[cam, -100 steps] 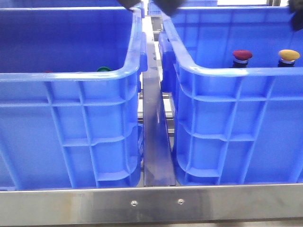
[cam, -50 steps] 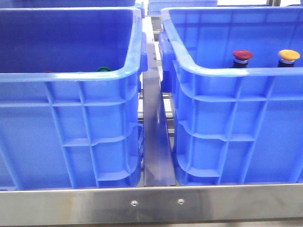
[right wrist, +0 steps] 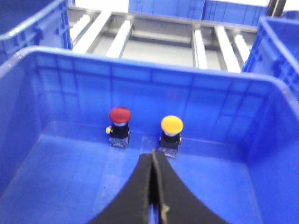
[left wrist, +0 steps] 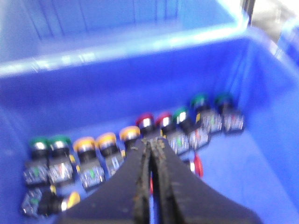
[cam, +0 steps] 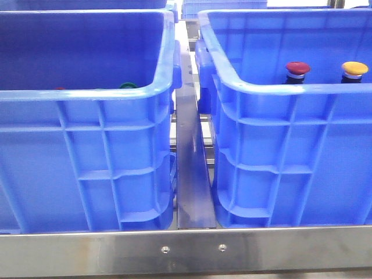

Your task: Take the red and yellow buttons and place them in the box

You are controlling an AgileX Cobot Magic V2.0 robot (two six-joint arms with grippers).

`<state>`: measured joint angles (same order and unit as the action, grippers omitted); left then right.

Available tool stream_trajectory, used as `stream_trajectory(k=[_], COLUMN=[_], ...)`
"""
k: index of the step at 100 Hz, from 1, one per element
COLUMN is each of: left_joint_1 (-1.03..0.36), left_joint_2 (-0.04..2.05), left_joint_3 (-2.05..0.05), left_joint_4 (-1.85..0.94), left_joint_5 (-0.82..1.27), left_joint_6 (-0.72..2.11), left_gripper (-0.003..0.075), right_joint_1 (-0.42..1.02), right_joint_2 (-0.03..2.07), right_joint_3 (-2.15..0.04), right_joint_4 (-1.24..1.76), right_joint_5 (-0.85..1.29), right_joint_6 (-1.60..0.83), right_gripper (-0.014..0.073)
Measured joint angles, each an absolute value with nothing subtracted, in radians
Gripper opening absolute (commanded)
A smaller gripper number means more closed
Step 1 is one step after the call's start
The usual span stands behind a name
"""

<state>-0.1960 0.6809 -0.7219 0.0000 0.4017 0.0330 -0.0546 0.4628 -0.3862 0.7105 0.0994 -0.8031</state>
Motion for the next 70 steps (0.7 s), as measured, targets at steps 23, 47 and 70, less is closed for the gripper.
stream_trajectory(k=[23, 47, 70], left_joint_1=[-0.195, -0.195, -0.195], left_joint_2=[0.429, 0.221, 0.152], left_joint_3=[-0.524, -0.367, -0.339], left_joint_4=[0.0, 0.0, 0.0], left_joint_5=[0.274, 0.207, 0.199], left_joint_6=[0.033, 0.033, 0.033], left_gripper=[-0.002, -0.002, -0.002], right_joint_1=[-0.055, -0.056, -0.056], right_joint_2=[0.282, 0.107, 0.045], right_joint_3=[-0.308, -0.219, -0.201], right_joint_4=[0.711, 0.711, 0.711], right_joint_5=[0.112, 0.164, 0.177], right_joint_6=[-0.803, -0.805, -0.805], right_gripper=[-0.0068, -0.0068, -0.0068])
